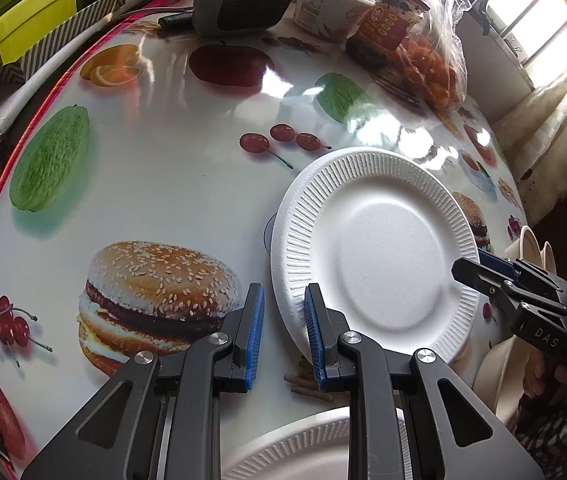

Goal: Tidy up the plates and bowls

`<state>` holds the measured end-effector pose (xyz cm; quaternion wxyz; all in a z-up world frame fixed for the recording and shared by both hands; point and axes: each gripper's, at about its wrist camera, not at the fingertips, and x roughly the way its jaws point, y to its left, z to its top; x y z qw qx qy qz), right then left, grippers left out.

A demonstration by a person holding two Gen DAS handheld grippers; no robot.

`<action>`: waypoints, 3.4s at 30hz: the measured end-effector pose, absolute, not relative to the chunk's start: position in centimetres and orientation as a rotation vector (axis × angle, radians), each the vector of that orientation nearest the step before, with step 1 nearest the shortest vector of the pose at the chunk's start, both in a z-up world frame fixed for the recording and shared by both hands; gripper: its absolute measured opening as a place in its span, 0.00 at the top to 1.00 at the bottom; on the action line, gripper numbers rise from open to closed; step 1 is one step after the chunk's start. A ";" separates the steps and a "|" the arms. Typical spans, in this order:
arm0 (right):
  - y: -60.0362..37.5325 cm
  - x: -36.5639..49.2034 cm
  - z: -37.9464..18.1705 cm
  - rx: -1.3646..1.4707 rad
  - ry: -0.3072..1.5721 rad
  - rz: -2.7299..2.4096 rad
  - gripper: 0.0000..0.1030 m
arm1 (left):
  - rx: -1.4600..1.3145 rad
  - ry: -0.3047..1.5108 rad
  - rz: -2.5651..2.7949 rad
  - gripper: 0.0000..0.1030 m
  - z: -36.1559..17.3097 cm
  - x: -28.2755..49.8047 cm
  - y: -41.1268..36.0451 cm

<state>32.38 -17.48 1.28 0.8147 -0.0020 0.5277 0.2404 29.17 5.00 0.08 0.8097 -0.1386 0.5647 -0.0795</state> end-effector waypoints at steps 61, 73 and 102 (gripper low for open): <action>-14.1 23.7 5.0 -0.066 1.056 0.584 0.74 | -0.332 1.095 -0.140 0.80 4.3 20.5 8.5; -13.1 21.0 4.8 -0.075 1.063 0.601 0.74 | -0.341 1.090 -0.130 0.80 3.8 17.6 9.7; -12.6 15.3 3.0 -0.100 1.104 0.629 0.74 | -0.324 1.124 -0.133 0.80 2.3 12.5 10.0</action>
